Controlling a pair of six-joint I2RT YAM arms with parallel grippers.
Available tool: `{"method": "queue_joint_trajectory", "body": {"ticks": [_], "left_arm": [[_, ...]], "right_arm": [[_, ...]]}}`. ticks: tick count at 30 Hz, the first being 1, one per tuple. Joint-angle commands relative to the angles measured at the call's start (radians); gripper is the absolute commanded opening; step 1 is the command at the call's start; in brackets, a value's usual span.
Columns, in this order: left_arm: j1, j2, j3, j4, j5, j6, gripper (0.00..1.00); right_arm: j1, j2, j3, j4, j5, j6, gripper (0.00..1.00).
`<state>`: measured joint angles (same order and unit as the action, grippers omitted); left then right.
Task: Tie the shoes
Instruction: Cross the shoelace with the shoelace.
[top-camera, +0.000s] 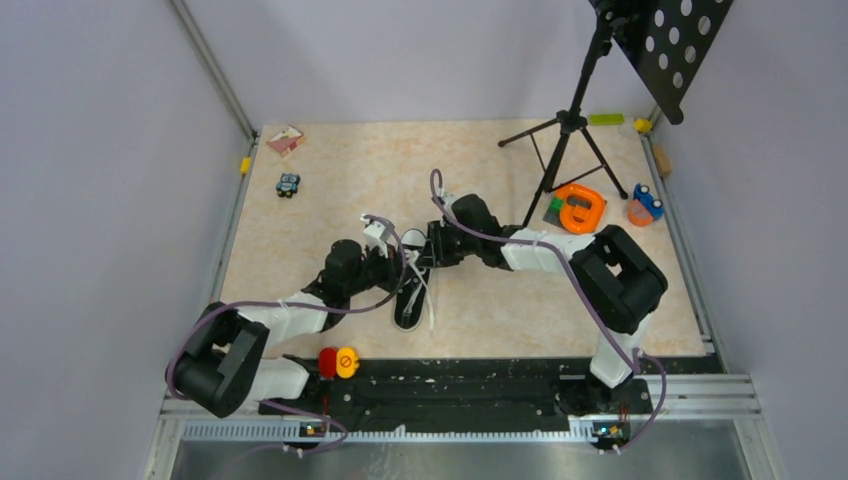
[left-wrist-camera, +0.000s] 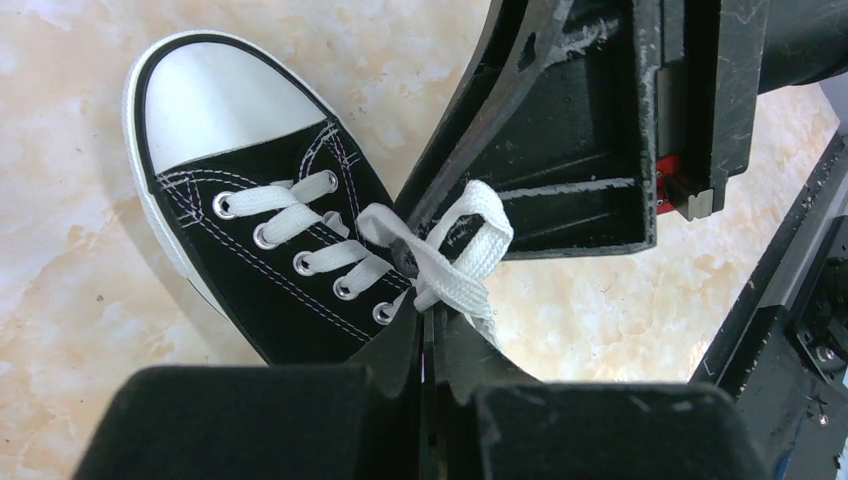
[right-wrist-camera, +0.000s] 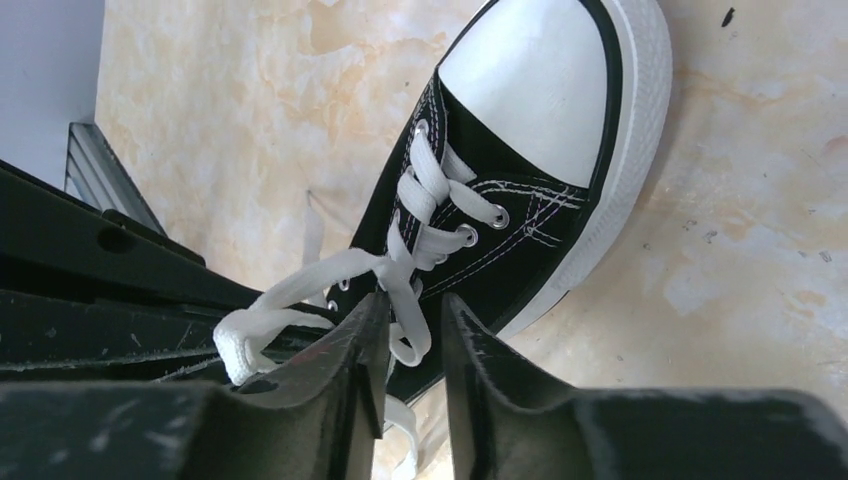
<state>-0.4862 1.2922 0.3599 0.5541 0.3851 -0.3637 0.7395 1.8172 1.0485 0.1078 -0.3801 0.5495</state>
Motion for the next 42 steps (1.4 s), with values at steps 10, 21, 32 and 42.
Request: {"method": "queue_joint_trajectory", "body": {"ticks": [10,21,32,42], "left_arm": [[0.000,-0.008,0.035,0.006,-0.011,0.020,0.00],[0.000,0.022,0.058,0.004,-0.003,0.010,0.00],[0.002,0.017,0.057,-0.010,-0.055,0.008,0.00],[0.003,0.038,0.075,-0.030,-0.068,0.009,0.00]], "right_arm": [[0.016,-0.070,-0.038,0.097,0.041,0.027,0.00],[0.021,-0.142,-0.109,0.145,0.042,0.051,0.00],[0.047,-0.199,-0.150,0.164,0.049,0.054,0.00],[0.057,-0.236,-0.192,0.162,0.067,0.046,0.00]]}}
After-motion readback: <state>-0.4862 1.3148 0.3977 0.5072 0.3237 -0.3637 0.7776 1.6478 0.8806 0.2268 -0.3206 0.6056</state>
